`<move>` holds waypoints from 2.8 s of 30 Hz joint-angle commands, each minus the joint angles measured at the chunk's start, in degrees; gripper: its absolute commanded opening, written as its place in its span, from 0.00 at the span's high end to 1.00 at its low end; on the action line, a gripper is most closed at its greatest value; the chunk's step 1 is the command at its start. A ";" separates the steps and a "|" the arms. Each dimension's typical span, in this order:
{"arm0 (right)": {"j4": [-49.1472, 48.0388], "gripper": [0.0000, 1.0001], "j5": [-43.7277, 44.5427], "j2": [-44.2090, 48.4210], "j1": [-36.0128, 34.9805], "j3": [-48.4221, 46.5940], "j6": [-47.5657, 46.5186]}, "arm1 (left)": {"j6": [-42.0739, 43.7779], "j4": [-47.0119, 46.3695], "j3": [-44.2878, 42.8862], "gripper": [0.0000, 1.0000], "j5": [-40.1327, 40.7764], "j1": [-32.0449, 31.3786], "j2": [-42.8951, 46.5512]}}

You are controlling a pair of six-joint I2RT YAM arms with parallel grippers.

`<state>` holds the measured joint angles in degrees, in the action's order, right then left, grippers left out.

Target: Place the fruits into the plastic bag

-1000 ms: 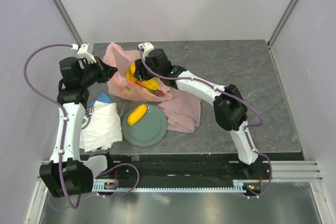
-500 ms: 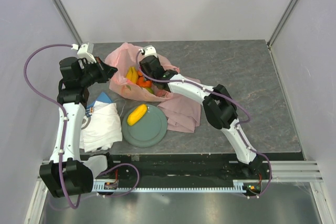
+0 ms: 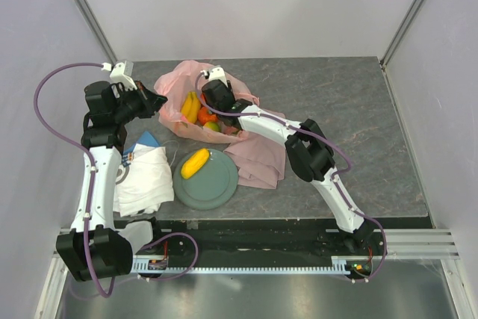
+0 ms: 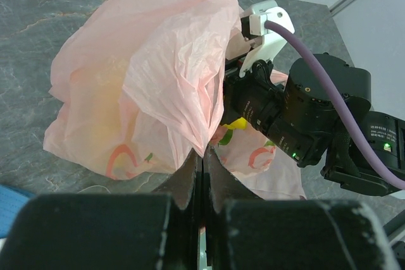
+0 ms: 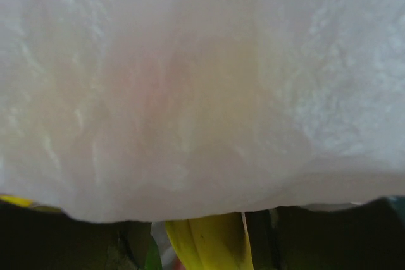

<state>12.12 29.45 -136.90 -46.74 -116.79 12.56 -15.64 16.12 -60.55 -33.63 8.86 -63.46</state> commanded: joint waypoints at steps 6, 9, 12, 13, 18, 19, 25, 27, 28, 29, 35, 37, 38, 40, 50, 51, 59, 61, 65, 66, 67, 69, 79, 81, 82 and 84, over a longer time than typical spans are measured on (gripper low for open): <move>-0.69 0.14 1.22 1.20 -0.02 -1.77 -1.13 | -1.15 -1.79 -0.35 0.98 -1.53 -0.16 0.53; -0.96 0.12 1.22 1.90 -0.02 -0.90 -1.13 | -1.15 -1.88 -0.44 0.99 -1.53 -0.25 0.53; -1.48 0.12 1.31 2.43 -0.02 -0.19 -1.31 | -1.15 -1.79 -0.35 0.98 -1.53 -0.16 0.62; -1.57 0.12 1.31 2.52 -0.02 -0.02 -1.22 | -1.15 -1.79 -0.35 0.98 -1.53 -0.16 0.53; -2.62 0.12 -1.75 5.40 -0.02 1.74 -1.22 | -1.06 -1.88 -0.35 0.99 -1.44 -0.16 0.53; -3.50 0.12 -5.77 6.72 -0.10 4.35 -1.31 | -1.06 -1.88 -0.44 0.98 -1.44 -0.16 0.53; -13.16 0.12 -10.13 20.61 -0.02 19.47 1.33 | -1.06 -1.71 -0.44 0.98 -1.35 -0.16 0.53; -13.09 0.12 -9.77 24.11 -0.02 21.33 0.89 | -1.06 -1.79 -0.44 0.98 -1.35 -0.25 0.62; -13.09 0.12 -9.85 25.27 -0.02 23.00 0.72 | -1.06 -1.71 -0.44 0.98 -1.27 -0.25 0.62; -13.09 0.12 -10.20 27.37 -0.02 23.80 0.63 | -1.06 -1.79 -0.35 0.98 -1.27 -0.16 0.53; -16.84 0.12 -15.29 36.51 -1.16 32.31 -1.30 | -0.97 -1.79 -0.35 0.98 -0.83 -0.16 0.71; -19.92 0.12 -20.82 38.45 -2.12 36.36 -2.10 | -0.97 -1.79 -0.35 0.99 -0.83 -0.16 0.62; -20.55 0.13 -22.67 39.86 -2.65 37.33 -2.71 | -0.97 -1.79 -0.35 0.99 -0.91 -0.25 0.62; -22.39 0.13 -26.71 40.92 -4.66 39.88 -6.21 | -0.97 -1.71 -0.35 0.99 -0.83 -0.16 0.71; -22.32 0.13 -53.00 40.32 -10.12 44.73 -21.60 | -0.97 -1.71 -0.27 0.98 -0.65 -0.16 0.71; -21.36 0.13 -53.96 39.70 -10.65 44.55 -23.26 | -0.97 -1.79 -0.27 0.98 -0.74 -0.16 0.71; -16.08 0.13 -53.72 30.48 -13.11 39.20 -35.99 | -0.97 -1.71 -0.27 0.98 -0.83 -0.16 0.71; -14.41 0.13 -51.53 27.93 -14.16 37.96 -38.65 | -0.97 -1.79 -0.27 0.99 -0.91 -0.16 0.71; -13.97 0.13 -46.78 24.93 -15.40 36.12 -43.75 | -0.97 -1.79 -0.35 0.99 -0.91 -0.25 0.71; -13.88 0.13 -46.16 24.41 -15.66 35.85 -45.32 | -0.97 -1.79 -0.27 0.98 -0.83 -0.16 0.71; -13.88 0.13 -45.63 23.53 -15.66 35.67 -45.77 | -0.97 -1.79 -0.27 0.98 -0.91 -0.16 0.79; -13.79 0.13 -44.66 22.30 -15.92 34.79 -47.18 | -0.97 -1.71 -0.35 0.99 -0.91 -0.16 0.62; -13.44 0.12 -43.07 15.97 -15.93 30.49 -52.28 | -1.15 -1.79 -0.35 0.98 -1.09 -0.16 0.53; -12.30 0.12 -43.43 15.09 -15.75 29.70 -53.16 | -1.06 -1.79 -0.35 0.98 -1.09 -0.25 0.44; -12.21 0.12 -43.77 14.91 -15.84 29.00 -53.16 | -1.15 -1.71 -0.35 0.98 -1.09 -0.16 0.44; -10.80 0.12 -44.04 14.38 -15.57 28.64 -52.90 | -1.15 -1.71 -0.35 0.98 -1.18 -0.16 0.53</move>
<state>0.12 -13.65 -121.64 -62.61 -84.93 -38.37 -15.66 16.12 -60.55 -33.58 8.86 -63.46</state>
